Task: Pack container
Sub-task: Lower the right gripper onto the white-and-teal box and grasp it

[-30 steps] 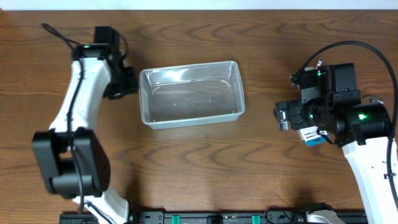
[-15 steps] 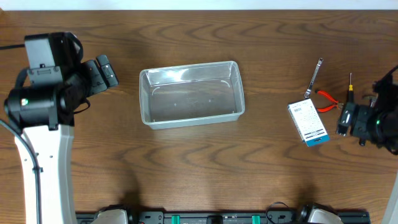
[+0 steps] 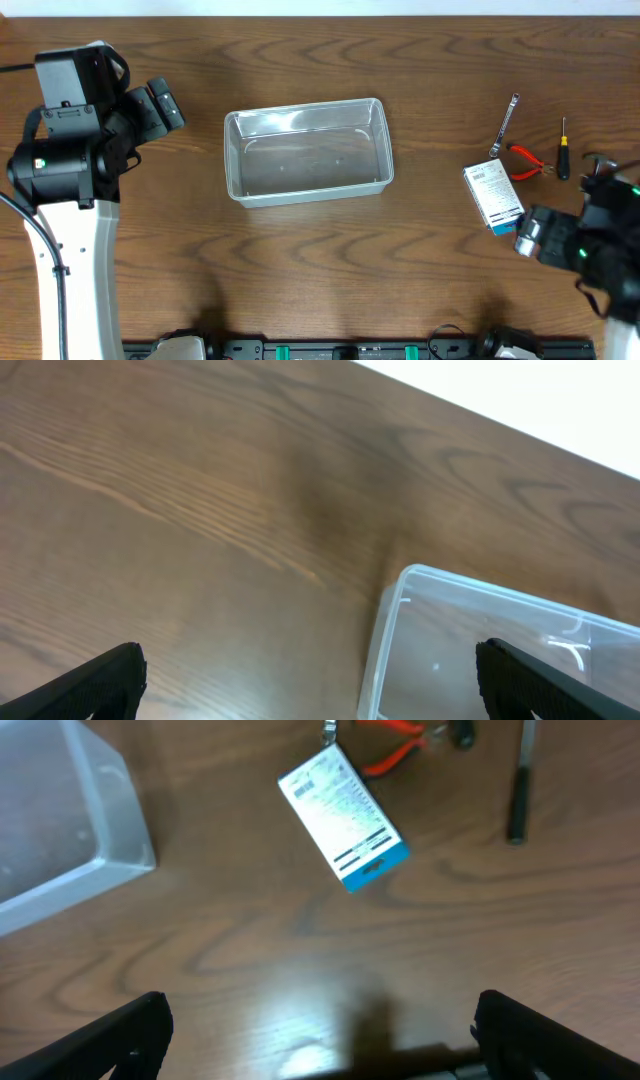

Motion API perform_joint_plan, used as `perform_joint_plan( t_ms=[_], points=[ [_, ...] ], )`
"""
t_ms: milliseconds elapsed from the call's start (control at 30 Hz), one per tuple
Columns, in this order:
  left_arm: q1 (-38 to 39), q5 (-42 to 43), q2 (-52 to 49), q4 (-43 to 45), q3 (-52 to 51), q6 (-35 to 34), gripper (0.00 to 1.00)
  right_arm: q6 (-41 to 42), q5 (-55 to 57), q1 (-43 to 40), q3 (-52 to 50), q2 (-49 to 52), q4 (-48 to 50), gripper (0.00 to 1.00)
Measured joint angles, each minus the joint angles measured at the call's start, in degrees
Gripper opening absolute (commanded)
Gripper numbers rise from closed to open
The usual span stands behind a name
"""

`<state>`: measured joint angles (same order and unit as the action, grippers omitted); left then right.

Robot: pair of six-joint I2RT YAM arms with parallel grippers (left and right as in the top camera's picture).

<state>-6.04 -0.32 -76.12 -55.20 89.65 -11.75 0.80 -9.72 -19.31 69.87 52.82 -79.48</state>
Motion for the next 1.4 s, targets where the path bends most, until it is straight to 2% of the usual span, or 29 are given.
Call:
perform_joint_plan(
  t_ms=[167,333,567,767,967,1400],
  points=[
    [0.0,-0.1,0.0,1.2,0.0,0.0,0.98,-1.3,-0.6,0.0,-11.5,8.4,16.5,0.99],
    [0.0,-0.1,-0.1,1.2,0.0,0.0,0.98,-8.2,0.5,0.1,-12.2,20.3,27.3,0.99],
    [0.0,-0.1,-0.1,1.0,0.0,0.0,0.98,-23.5,4.6,4.2,-3.0,40.7,24.1,0.99],
    [0.0,-0.1,-0.1,0.0,0.0,0.0,0.98,-28.6,8.7,7.9,1.1,51.3,26.8,0.99],
    [0.0,-0.1,-0.1,-0.1,0.0,0.0,0.98,-29.8,9.6,7.9,1.3,56.7,26.6,0.99],
    [0.0,-0.1,-0.1,-0.1,0.0,0.0,0.98,-30.1,9.1,7.9,1.8,57.2,26.0,0.99]
  ],
)
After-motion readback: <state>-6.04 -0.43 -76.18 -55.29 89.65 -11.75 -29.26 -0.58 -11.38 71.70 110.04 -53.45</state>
